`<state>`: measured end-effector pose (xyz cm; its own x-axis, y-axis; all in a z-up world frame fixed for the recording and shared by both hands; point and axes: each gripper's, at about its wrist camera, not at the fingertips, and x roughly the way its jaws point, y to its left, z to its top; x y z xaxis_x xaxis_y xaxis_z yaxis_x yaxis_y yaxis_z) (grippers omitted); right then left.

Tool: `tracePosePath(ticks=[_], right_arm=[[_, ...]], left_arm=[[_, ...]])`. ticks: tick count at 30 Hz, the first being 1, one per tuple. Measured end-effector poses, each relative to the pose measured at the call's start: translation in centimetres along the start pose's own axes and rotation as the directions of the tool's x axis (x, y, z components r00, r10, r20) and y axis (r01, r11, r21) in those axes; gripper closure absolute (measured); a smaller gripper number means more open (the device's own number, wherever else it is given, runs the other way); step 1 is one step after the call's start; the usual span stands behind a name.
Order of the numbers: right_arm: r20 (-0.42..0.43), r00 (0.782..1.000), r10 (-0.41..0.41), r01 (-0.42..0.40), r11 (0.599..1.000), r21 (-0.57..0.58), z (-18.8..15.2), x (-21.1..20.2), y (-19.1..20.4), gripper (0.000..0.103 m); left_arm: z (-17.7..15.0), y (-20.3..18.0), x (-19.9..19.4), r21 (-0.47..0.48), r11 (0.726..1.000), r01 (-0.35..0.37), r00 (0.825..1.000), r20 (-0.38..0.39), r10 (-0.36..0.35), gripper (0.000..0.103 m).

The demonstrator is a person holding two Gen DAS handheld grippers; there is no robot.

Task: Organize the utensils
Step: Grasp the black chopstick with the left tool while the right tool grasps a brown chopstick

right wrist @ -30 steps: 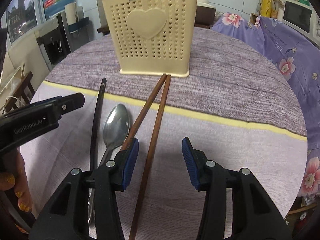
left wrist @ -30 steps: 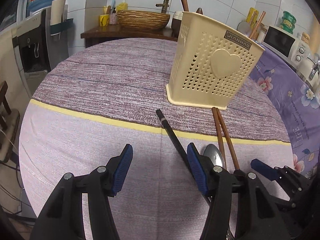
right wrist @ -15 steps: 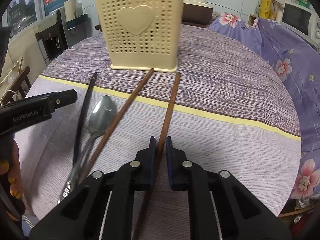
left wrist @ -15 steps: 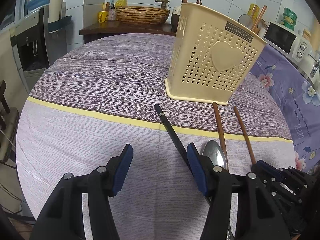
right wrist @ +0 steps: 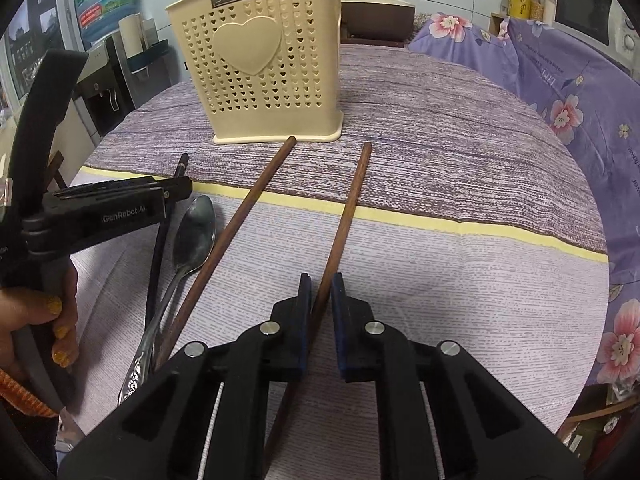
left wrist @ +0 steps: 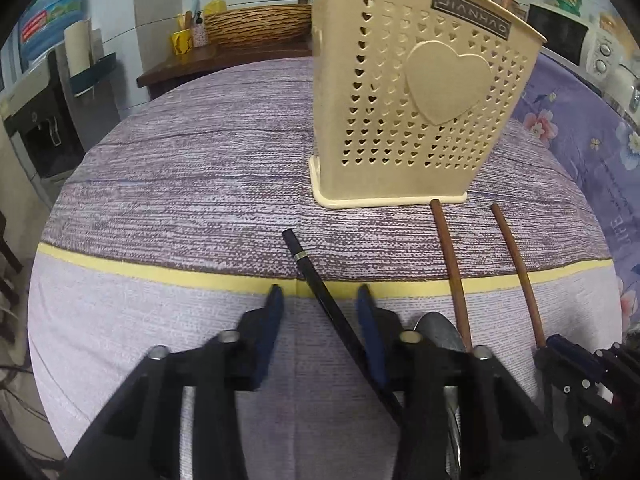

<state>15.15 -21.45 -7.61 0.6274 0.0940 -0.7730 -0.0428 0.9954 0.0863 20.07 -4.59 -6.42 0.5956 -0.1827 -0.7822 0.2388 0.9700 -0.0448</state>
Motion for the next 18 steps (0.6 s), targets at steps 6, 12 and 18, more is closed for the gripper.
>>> tracePosePath(ticks=[6, 12, 18], right_arm=[[-0.004, 1.0, 0.009, -0.009, 1.0, 0.013, 0.2, 0.1, -0.3, 0.091], [-0.005, 1.0, 0.01, -0.01, 0.999, 0.04, 0.5, 0.1, -0.9, 0.082], [0.01, 1.0, 0.02, -0.021, 0.999, 0.049, 1.7, 0.1, -1.1, 0.076]], left_arm=[[0.8, 0.5, 0.3, 0.081, 0.996, 0.048, 0.998, -0.04, -0.045, 0.086], [1.4, 1.9, 0.6, 0.112, 0.992, 0.057, 0.997, -0.055, -0.051, 0.092], [0.9, 2.2, 0.2, 0.045, 0.997, 0.055, 0.997, -0.052, -0.052, 0.092]])
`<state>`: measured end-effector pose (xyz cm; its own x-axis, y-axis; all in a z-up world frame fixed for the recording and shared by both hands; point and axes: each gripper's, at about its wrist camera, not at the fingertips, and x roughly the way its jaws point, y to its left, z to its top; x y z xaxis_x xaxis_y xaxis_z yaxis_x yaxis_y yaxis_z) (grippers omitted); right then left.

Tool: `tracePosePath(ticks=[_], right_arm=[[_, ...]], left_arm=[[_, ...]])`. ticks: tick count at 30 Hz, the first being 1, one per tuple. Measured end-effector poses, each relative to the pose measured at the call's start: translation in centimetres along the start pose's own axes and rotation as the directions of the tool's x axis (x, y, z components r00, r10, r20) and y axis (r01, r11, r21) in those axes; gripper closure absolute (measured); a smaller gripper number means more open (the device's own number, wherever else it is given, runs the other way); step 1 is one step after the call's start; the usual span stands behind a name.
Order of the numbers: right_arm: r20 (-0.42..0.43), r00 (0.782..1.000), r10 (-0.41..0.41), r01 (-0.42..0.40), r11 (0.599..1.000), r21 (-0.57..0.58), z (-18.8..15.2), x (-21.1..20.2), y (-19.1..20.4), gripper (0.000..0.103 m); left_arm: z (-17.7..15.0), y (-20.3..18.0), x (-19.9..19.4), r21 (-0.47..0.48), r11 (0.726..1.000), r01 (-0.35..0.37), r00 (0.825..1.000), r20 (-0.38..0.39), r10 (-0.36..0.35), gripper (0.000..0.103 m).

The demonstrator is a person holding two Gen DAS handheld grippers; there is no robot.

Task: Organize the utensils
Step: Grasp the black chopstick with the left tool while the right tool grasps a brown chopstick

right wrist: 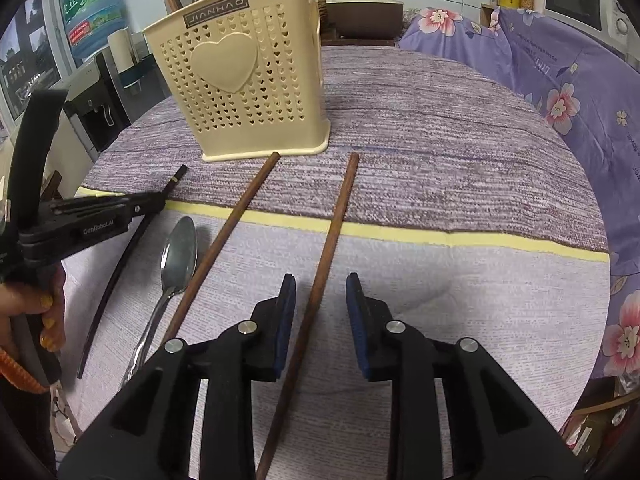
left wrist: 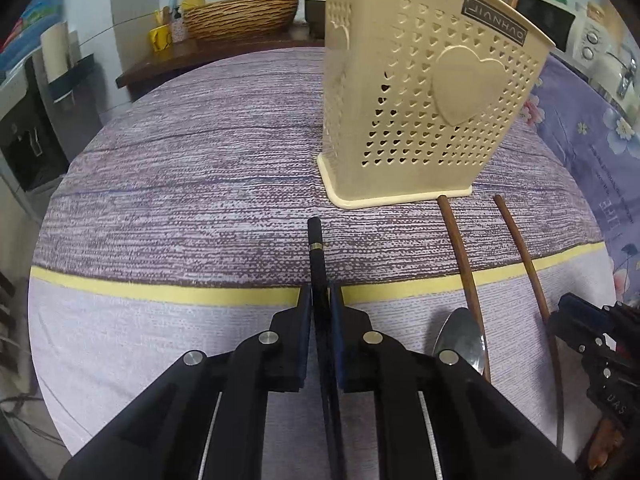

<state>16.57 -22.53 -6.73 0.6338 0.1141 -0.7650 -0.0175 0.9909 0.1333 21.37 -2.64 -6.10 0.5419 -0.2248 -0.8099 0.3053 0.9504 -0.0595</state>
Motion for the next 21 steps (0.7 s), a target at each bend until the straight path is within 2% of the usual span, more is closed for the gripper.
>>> tracePosePath(ticks=[1, 4, 6, 11, 15, 21], right_arm=[[0.002, 1.0, 0.007, -0.007, 1.0, 0.006, 0.3, 0.1, -0.1, 0.076], [0.005, 1.0, 0.003, -0.004, 1.0, 0.02, 1.6, 0.6, -0.2, 0.076], [-0.002, 1.0, -0.017, 0.017, 1.0, 0.018, 2.2, 1.3, -0.1, 0.076], [-0.022, 0.997, -0.07, 0.07, 0.997, 0.015, 3.8, 3.2, 0.0, 0.076], [-0.044, 0.996, -0.074, 0.076, 0.996, 0.043, 4.8, 4.6, -0.5, 0.076], [-0.036, 0.994, -0.102, 0.102, 0.995, 0.018, 6.4, 6.0, -0.5, 0.077]], left_arm=[[-0.1, -0.1, -0.1, -0.002, 1.0, -0.002, 1.0, 0.001, 0.002, 0.09], [-0.2, -0.3, -0.2, -0.004, 1.0, -0.022, 1.0, 0.01, 0.022, 0.071], [-0.3, -0.6, -0.2, -0.002, 0.999, -0.036, 0.999, 0.013, 0.036, 0.068], [0.3, -1.0, 0.5, 0.021, 0.996, -0.082, 0.997, 0.014, 0.082, 0.068], [0.8, -0.9, 0.9, 0.019, 0.995, -0.095, 0.995, 0.014, 0.094, 0.07], [1.4, -1.4, 1.1, 0.031, 0.995, -0.096, 0.995, 0.014, 0.095, 0.085]])
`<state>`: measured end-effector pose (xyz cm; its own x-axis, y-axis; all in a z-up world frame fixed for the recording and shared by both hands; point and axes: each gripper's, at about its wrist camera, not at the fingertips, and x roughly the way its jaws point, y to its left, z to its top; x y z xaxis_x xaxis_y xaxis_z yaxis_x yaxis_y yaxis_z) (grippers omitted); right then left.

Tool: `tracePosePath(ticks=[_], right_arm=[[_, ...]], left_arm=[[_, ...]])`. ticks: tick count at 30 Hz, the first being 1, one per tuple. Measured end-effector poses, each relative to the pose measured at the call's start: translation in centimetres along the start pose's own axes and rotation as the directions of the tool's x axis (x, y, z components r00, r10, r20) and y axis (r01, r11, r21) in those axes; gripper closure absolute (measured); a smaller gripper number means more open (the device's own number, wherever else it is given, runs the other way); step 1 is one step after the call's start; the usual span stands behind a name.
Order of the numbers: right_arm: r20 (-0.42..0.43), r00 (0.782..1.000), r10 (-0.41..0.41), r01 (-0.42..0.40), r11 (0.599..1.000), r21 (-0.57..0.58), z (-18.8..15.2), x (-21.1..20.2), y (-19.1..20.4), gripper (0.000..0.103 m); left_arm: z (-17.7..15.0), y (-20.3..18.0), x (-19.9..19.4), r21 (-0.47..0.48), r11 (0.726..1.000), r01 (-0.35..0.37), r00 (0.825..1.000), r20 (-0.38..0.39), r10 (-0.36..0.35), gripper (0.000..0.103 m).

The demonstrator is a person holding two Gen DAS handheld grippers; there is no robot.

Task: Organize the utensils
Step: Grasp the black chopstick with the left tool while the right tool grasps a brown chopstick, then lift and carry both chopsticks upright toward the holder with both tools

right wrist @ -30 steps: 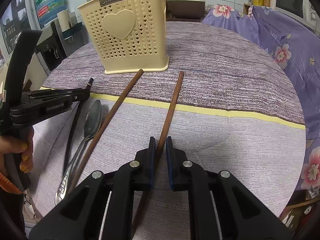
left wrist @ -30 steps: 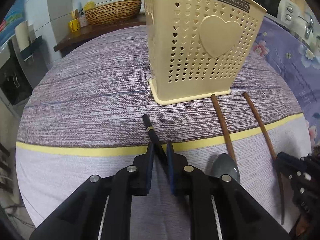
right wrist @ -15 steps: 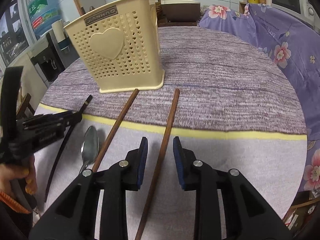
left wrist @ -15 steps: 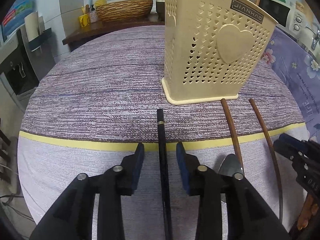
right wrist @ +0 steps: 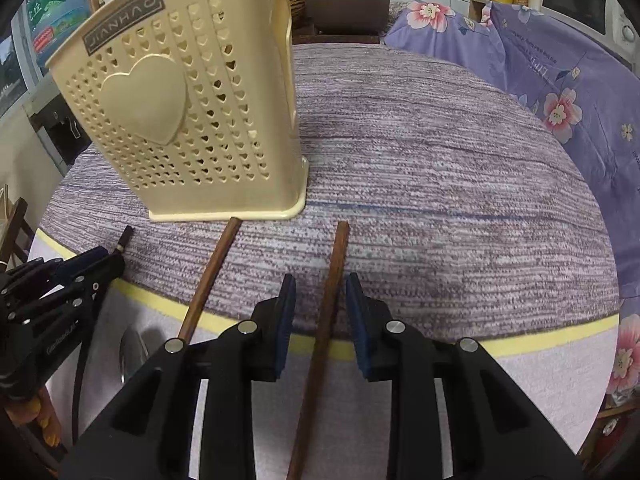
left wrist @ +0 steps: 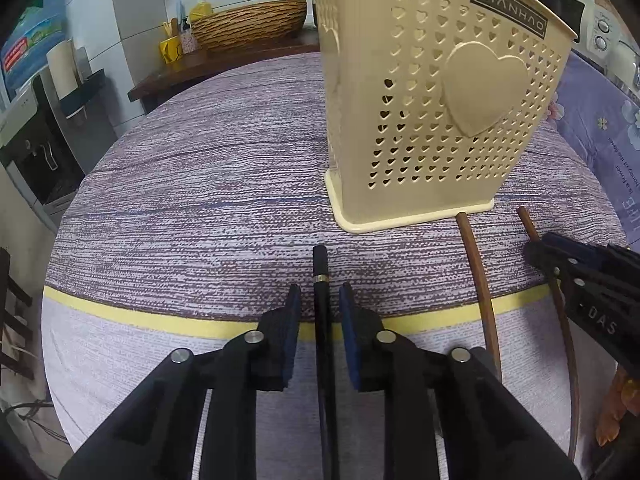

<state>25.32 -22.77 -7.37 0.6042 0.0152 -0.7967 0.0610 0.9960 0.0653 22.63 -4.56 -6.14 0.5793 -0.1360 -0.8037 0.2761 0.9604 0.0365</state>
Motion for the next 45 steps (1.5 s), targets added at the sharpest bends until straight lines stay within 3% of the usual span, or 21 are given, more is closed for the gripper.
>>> tracePosePath(ticks=[5, 10, 23, 29, 36, 45], right_arm=[[0.011, 1.0, -0.019, 0.019, 1.0, -0.007, 0.9, 0.9, 0.2, 0.085], [0.021, 0.999, -0.028, 0.028, 0.999, -0.016, 1.3, 1.2, 0.1, 0.093], [0.047, 0.999, 0.02, -0.022, 0.999, 0.038, 1.0, 0.5, -1.0, 0.094], [0.108, 0.992, 0.072, -0.08, 0.995, 0.066, 0.4, -2.5, -1.9, 0.094], [0.243, 0.959, 0.147, -0.169, 0.983, 0.073, 0.4, -8.5, -3.1, 0.095], [0.409, 0.899, 0.158, -0.179, 0.984, 0.015, 2.5, -15.9, -3.6, 0.095]], left_arm=[[0.3, -0.1, 0.2, -0.001, 1.0, -0.008, 1.0, 0.003, 0.008, 0.093], [0.4, -0.2, 0.2, -0.005, 1.0, -0.008, 1.0, 0.005, 0.008, 0.093], [0.3, 0.6, 0.2, -0.036, 0.999, 0.01, 1.0, 0.02, -0.009, 0.094], [0.5, 1.6, -2.2, -0.079, 0.996, 0.048, 0.996, 0.083, -0.041, 0.094], [1.0, 2.6, -7.5, -0.099, 0.991, 0.087, 0.977, 0.203, -0.066, 0.094], [3.2, 3.5, -13.2, -0.089, 0.991, 0.101, 0.939, 0.338, -0.065, 0.093]])
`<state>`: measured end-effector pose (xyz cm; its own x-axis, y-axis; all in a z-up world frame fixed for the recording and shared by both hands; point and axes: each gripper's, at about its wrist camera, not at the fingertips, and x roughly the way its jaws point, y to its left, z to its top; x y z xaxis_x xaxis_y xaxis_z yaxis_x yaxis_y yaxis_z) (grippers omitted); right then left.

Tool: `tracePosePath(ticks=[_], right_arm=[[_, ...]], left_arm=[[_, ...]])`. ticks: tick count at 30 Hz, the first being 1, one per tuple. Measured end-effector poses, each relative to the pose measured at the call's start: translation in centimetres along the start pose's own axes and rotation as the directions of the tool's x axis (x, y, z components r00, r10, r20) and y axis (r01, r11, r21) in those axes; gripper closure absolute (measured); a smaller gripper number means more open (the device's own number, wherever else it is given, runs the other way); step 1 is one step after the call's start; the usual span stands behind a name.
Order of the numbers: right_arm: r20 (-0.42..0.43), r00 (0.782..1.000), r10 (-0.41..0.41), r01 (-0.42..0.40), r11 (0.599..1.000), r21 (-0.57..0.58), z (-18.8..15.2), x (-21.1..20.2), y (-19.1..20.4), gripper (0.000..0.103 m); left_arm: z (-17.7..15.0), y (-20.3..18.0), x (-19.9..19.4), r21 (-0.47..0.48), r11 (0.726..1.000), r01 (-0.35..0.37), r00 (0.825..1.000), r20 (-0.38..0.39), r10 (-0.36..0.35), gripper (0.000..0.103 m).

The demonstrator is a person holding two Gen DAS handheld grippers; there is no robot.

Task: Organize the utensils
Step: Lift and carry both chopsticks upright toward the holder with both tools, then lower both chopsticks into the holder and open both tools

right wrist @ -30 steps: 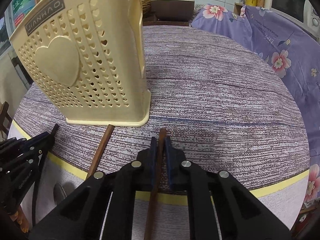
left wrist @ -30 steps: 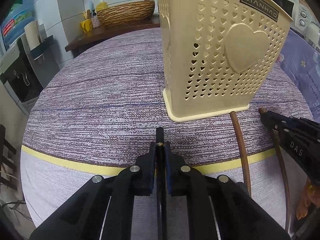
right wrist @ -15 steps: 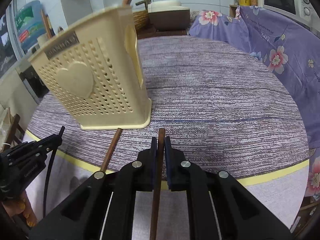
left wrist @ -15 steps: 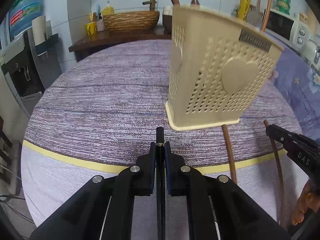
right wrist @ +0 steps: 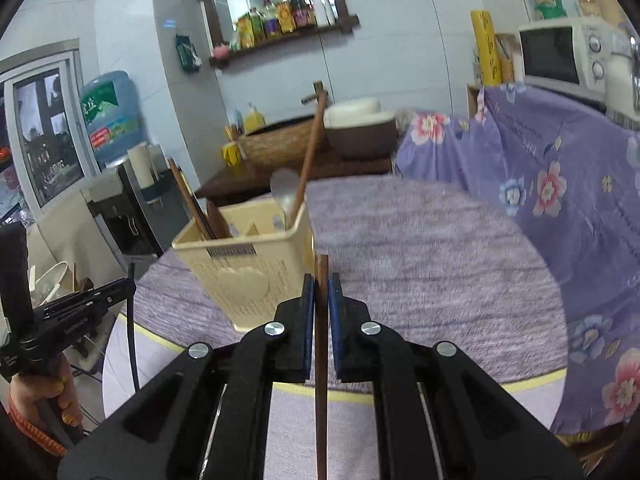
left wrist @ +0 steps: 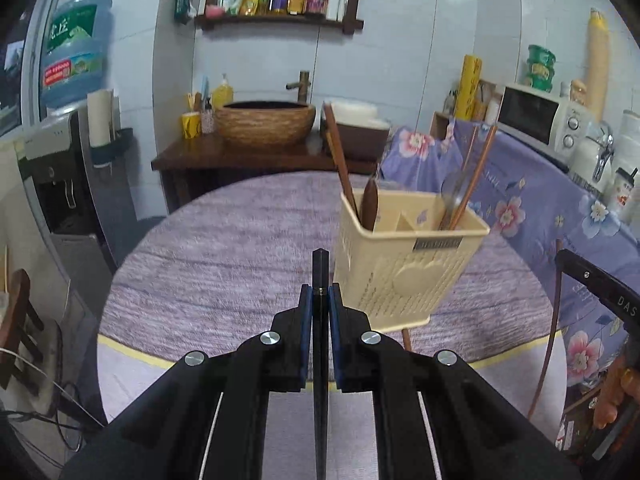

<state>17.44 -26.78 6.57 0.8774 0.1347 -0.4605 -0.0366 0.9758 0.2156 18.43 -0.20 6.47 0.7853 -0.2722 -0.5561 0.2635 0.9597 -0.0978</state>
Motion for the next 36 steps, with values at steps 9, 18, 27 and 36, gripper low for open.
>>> tracePosePath(ticks=[9, 18, 27, 36], right_arm=[[0.069, 0.998, 0.01, -0.008, 1.0, -0.022, 3.0, -2.7, 0.5, 0.095], [0.072, 0.997, 0.011, -0.008, 0.999, -0.036, 3.3, -2.6, 0.8, 0.095], [0.076, 0.997, 0.019, -0.015, 0.999, -0.05, 3.3, -2.9, 1.2, 0.095], [0.087, 0.996, 0.026, -0.02, 0.997, -0.069, 4.1, -3.5, 1.5, 0.095]], left_arm=[[3.0, 0.0, -2.8, -0.014, 1.0, 0.02, 0.995, 0.099, -0.018, 0.094], [3.2, -0.7, -2.3, -0.002, 1.0, 0.021, 0.995, 0.1, -0.021, 0.094], [3.0, -0.5, -2.6, -0.001, 1.0, 0.02, 0.994, 0.107, -0.02, 0.094], [3.7, -0.4, -4.0, 0.013, 1.0, 0.016, 0.99, 0.141, -0.018, 0.094]])
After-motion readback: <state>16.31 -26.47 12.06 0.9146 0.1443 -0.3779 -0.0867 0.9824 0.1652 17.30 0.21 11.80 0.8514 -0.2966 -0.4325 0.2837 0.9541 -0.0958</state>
